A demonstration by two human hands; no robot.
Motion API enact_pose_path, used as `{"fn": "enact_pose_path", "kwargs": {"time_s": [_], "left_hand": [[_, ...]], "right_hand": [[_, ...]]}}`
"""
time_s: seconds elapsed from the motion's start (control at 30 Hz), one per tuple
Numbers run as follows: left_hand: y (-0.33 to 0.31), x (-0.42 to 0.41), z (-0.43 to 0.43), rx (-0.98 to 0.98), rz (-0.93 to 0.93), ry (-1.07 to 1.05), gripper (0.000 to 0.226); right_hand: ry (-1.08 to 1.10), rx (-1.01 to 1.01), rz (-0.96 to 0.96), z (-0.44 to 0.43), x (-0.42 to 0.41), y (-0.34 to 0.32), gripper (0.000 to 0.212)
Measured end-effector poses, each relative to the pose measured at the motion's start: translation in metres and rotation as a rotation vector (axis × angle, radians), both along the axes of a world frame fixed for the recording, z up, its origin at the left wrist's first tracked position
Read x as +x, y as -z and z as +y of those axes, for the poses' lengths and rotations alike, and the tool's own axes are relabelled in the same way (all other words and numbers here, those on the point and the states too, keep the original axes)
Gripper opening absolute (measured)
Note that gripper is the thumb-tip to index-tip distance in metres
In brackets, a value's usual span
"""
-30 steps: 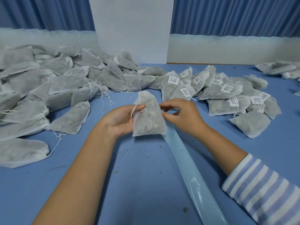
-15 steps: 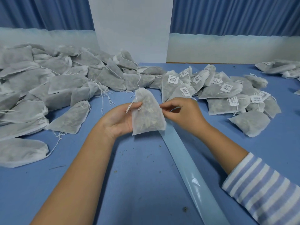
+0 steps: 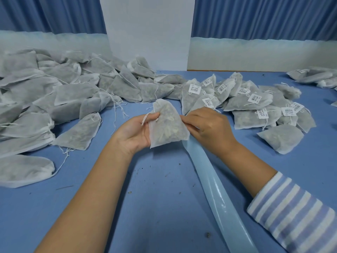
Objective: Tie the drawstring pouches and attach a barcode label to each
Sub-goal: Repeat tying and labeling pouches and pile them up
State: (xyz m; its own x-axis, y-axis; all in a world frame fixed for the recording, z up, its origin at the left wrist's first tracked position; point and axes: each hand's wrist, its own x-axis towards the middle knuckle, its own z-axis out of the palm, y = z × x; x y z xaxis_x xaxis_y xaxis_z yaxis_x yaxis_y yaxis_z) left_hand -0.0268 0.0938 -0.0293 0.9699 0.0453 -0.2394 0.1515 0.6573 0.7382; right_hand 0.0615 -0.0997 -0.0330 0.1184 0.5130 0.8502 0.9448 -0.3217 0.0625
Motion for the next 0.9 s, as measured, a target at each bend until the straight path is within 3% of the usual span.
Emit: {"fn": "enact_pose_path", "kwargs": {"time_s": [0.2, 0.4, 0.5, 0.67, 0.8, 0.9], "left_hand": [[-0.002, 0.001, -0.004, -0.019, 0.007, -0.013, 0.026], [0.000, -0.001, -0.005, 0.029, 0.052, 0.019, 0.026], [0.000, -0.002, -0.001, 0.075, 0.057, 0.045, 0.032], [0.000, -0.003, 0.003, 0.050, 0.045, 0.044, 0.030], [0.000, -0.003, 0.007, 0.047, 0.055, 0.005, 0.025], [-0.002, -0.004, 0.005, 0.124, 0.090, 0.013, 0.020]], "right_hand": [[-0.069, -0.009, 0.127, -0.001, 0.003, 0.003, 0.007], [-0.151, -0.100, 0.684, 0.001, 0.006, 0.004, 0.006], [-0.208, -0.112, 0.737, 0.002, 0.005, 0.003, 0.015], [-0.290, -0.099, 0.792, 0.001, -0.003, -0.004, 0.001], [-0.328, 0.136, 1.061, -0.001, 0.002, -0.014, 0.013], [-0.144, 0.366, 1.238, -0.001, 0.013, -0.014, 0.015]]}}
